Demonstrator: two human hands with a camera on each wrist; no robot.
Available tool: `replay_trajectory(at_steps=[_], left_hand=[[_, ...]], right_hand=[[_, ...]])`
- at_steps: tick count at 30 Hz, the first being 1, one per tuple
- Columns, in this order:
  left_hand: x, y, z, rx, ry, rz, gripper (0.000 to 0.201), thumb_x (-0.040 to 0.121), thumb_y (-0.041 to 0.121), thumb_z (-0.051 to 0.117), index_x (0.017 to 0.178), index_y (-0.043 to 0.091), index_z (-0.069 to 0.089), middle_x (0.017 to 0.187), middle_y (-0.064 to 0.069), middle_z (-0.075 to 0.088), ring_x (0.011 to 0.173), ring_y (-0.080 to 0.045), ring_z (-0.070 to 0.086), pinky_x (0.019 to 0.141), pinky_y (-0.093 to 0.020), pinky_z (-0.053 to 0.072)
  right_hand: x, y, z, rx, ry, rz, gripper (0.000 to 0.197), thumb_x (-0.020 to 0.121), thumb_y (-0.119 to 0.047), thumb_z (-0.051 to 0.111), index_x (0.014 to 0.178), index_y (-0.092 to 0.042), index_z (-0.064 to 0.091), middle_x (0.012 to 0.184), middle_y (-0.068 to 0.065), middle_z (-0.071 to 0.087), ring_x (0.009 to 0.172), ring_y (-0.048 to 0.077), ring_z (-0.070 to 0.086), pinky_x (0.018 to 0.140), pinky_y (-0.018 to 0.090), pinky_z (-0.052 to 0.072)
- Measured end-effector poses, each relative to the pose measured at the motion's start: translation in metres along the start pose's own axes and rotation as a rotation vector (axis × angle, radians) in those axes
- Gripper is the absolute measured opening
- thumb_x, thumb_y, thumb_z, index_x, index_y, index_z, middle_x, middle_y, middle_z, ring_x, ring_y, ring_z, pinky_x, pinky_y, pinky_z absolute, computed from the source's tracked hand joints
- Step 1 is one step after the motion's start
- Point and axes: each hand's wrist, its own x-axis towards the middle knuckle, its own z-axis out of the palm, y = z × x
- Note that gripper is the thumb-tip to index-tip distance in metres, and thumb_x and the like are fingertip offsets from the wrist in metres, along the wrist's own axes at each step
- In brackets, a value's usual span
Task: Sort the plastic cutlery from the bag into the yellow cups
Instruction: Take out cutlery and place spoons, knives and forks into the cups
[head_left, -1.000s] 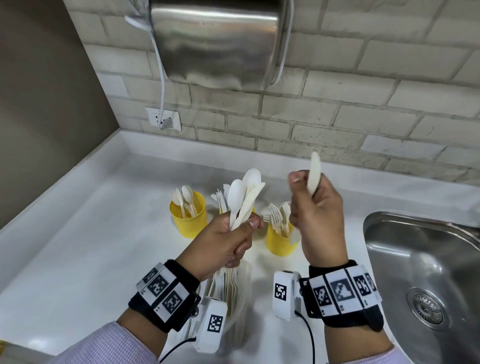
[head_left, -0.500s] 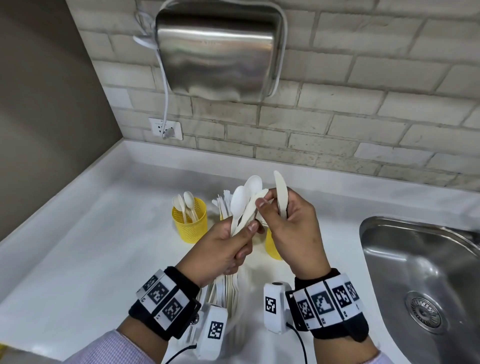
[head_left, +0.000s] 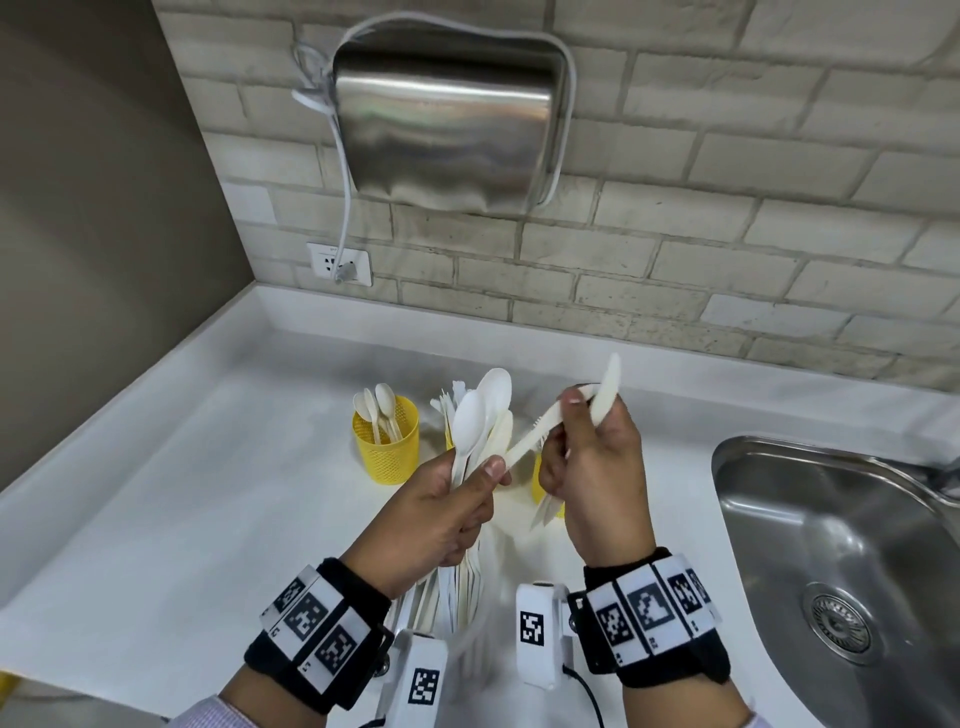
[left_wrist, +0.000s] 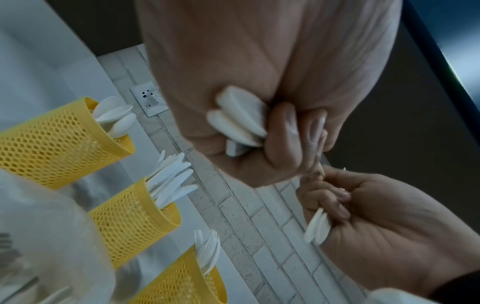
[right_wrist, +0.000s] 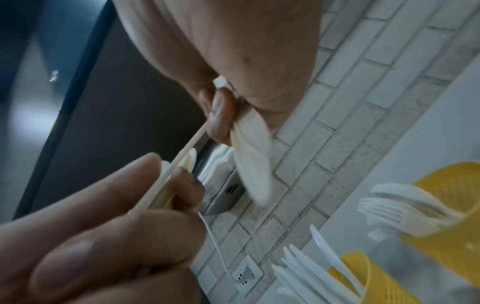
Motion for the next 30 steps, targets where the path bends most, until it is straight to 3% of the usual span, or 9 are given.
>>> replay_trajectory(at_steps=[2,5,8,10,13,15,17,24,30], left_hand=[[-0.003,0.002,0.0,-0.007,0.007,-0.005,0.028,0.097,0.048,0.055,0.086,0.023,0.062,0.07,-0.005,0.024,0.057,-0.019,0.013,0.05,-0.03,0.01],[-0.005,0.002,-0.001,-0.076,0.048,-0.055,0.022,0.107,0.031,0.05,0.103,0.014,0.064,0.066,0.0,0.032,0.053,-0.015,0.016,0.048,-0.024,0.012],[-0.005,0.002,-0.002,-0.142,0.035,-0.05,0.022,0.105,0.021,0.046,0.104,0.016,0.068,0.064,-0.001,0.037,0.047,-0.013,0.021,0.045,-0.018,0.017],[-0.006,0.003,-0.001,-0.141,0.04,-0.044,0.023,0.107,0.019,0.044,0.107,0.013,0.065,0.064,-0.003,0.039,0.045,-0.013,0.022,0.044,-0.017,0.018],[-0.006,0.006,0.0,-0.104,0.03,-0.031,0.023,0.109,0.023,0.044,0.115,0.008,0.06,0.063,-0.003,0.043,0.045,-0.013,0.025,0.042,-0.018,0.02],[-0.005,0.008,-0.002,-0.078,0.014,-0.005,0.024,0.109,0.026,0.045,0.115,0.007,0.058,0.063,-0.003,0.045,0.043,-0.012,0.028,0.04,-0.018,0.022],[-0.004,0.009,-0.005,-0.064,-0.003,0.016,0.025,0.109,0.029,0.045,0.114,0.008,0.058,0.063,-0.004,0.047,0.041,-0.011,0.03,0.038,-0.018,0.024],[0.0,0.014,-0.024,-0.082,-0.026,0.067,0.034,0.102,0.039,0.053,0.114,0.008,0.063,0.06,-0.004,0.047,0.037,-0.01,0.03,0.036,-0.017,0.022],[0.002,0.012,-0.034,-0.101,-0.073,0.099,0.034,0.095,0.041,0.059,0.107,0.01,0.067,0.06,-0.008,0.054,0.035,-0.01,0.032,0.036,-0.015,0.025]], right_hand=[[0.002,-0.003,-0.001,0.146,0.097,0.051,0.018,0.11,-0.02,0.043,0.094,-0.011,0.044,0.065,0.005,0.043,0.044,0.013,0.031,0.04,0.021,0.025],[0.004,-0.008,-0.01,0.327,0.201,0.097,0.018,0.111,-0.023,0.041,0.096,-0.014,0.046,0.069,0.008,0.058,0.051,0.019,0.048,0.043,0.025,0.042],[0.003,-0.012,-0.015,0.489,0.227,0.123,0.013,0.111,-0.028,0.041,0.104,-0.017,0.046,0.076,0.014,0.064,0.065,0.032,0.065,0.062,0.04,0.058],[0.002,-0.014,-0.013,0.512,0.24,0.087,0.011,0.111,-0.03,0.041,0.107,-0.02,0.044,0.075,0.014,0.061,0.06,0.032,0.063,0.063,0.047,0.059],[0.002,-0.016,-0.01,0.355,0.26,0.005,0.012,0.111,-0.029,0.038,0.103,-0.021,0.04,0.065,0.004,0.048,0.045,0.02,0.041,0.047,0.03,0.044],[0.001,-0.015,-0.004,0.23,0.233,-0.027,0.014,0.11,-0.031,0.04,0.102,-0.021,0.041,0.061,-0.002,0.041,0.044,0.014,0.03,0.043,0.022,0.026],[0.0,-0.014,0.003,0.131,0.18,-0.036,0.016,0.109,-0.032,0.044,0.101,-0.018,0.044,0.058,-0.003,0.035,0.043,0.011,0.026,0.042,0.02,0.019],[-0.006,-0.007,0.024,-0.165,-0.043,-0.019,0.015,0.098,-0.024,0.067,0.085,-0.016,0.064,0.048,-0.016,0.043,0.04,0.002,0.036,0.044,0.019,0.03],[-0.014,-0.002,0.04,-0.164,-0.141,-0.071,0.009,0.093,-0.009,0.071,0.094,-0.004,0.065,0.057,-0.003,0.06,0.045,0.004,0.055,0.048,0.014,0.042]])
